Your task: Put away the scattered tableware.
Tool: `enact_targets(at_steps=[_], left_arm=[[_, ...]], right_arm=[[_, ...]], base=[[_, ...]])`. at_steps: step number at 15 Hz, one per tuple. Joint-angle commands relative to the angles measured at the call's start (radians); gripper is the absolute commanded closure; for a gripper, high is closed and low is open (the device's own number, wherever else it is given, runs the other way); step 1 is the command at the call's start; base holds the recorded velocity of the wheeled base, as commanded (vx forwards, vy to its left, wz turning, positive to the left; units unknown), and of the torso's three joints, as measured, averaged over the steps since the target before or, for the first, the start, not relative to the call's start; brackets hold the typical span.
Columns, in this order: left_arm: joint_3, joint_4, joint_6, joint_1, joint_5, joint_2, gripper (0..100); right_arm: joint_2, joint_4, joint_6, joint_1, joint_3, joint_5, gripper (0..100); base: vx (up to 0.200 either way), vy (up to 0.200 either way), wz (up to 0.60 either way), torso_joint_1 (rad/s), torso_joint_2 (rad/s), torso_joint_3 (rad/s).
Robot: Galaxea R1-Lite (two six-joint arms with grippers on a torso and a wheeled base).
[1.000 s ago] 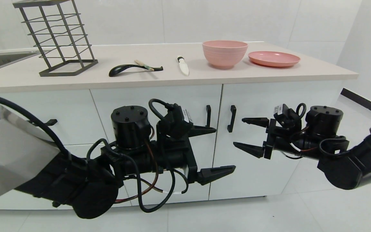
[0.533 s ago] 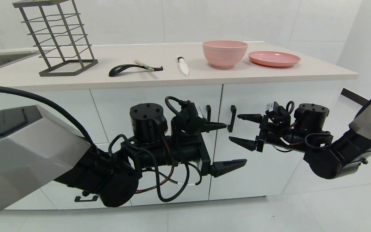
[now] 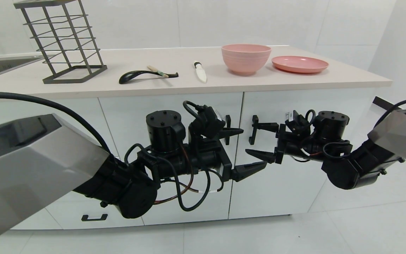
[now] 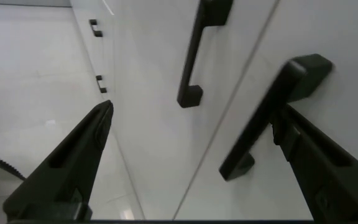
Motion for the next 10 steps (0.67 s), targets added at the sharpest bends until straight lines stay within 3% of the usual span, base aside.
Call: enact_targets(at_steps=[1, 7, 10], left_arm=[[-0.002, -0.001, -0.001, 0.007, 0.000, -0.004, 0], [-0.045, 0.004, -0.002, 0.015, 0.003, 0.007, 0], [-0.088, 0.007, -0.004, 0.016, 0.063, 0.033, 0]], right_arm=[[0.018, 0.000, -0.001, 0.013, -0.014, 0.022, 0], [0.010, -0.032, -0.004, 0.013, 0.019, 0.135, 0], [-0.039, -0.100, -0.004, -0.007, 0.134, 0.141, 0]], base=[[0.000, 0.000, 0.00, 0.000, 0.00, 0.000], [0.000, 0.000, 0.00, 0.000, 0.00, 0.000], [0.000, 0.000, 0.00, 0.000, 0.00, 0.000]])
